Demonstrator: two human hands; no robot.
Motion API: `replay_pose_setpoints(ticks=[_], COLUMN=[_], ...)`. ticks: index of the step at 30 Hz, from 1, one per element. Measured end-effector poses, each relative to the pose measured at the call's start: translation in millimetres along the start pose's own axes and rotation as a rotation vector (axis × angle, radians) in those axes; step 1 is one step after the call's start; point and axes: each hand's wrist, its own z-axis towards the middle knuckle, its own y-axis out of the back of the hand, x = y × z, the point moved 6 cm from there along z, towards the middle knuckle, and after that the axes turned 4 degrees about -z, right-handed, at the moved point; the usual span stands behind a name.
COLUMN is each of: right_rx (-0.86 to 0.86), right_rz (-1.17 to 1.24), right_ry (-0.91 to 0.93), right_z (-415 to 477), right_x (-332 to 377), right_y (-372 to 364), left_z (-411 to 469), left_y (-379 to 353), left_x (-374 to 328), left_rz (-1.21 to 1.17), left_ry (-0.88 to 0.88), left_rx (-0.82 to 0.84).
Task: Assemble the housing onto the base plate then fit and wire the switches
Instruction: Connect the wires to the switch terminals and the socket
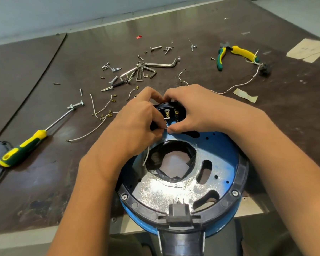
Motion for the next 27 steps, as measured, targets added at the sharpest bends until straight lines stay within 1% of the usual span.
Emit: replay_pose_setpoints(ticks=[6, 9, 14, 17, 21, 27], right_rx=[0.040, 0.047, 0.086, 0.104, 0.085, 0.089], right_rz=[0.032, 0.052, 0.141, 0.182, 0.223, 0.257], right_ry=[-0.030, -0.038, -0.063, -0.071, -0.069, -0.061], right_z=[1, 1, 1, 0, -1, 1], right_x=[0, -3, -3, -7, -7, -9], right_y=[-1, -2, 1, 0, 0, -1], left_z=[-1, 0, 3, 3, 3, 3], left_y=[0, -2, -2, -3, -2, -3], left_x=[-1, -1, -6, -6, -8, -6], left_rz=[0.001, 0.021, 0.116, 0.155, 0.188, 0.143], left_ry=[-0.059, -0.067, -0.096, -0.100, -0.121, -0.160], left_rx=[-0.011, 0.017, 0.055, 0.039, 0.019, 0.019])
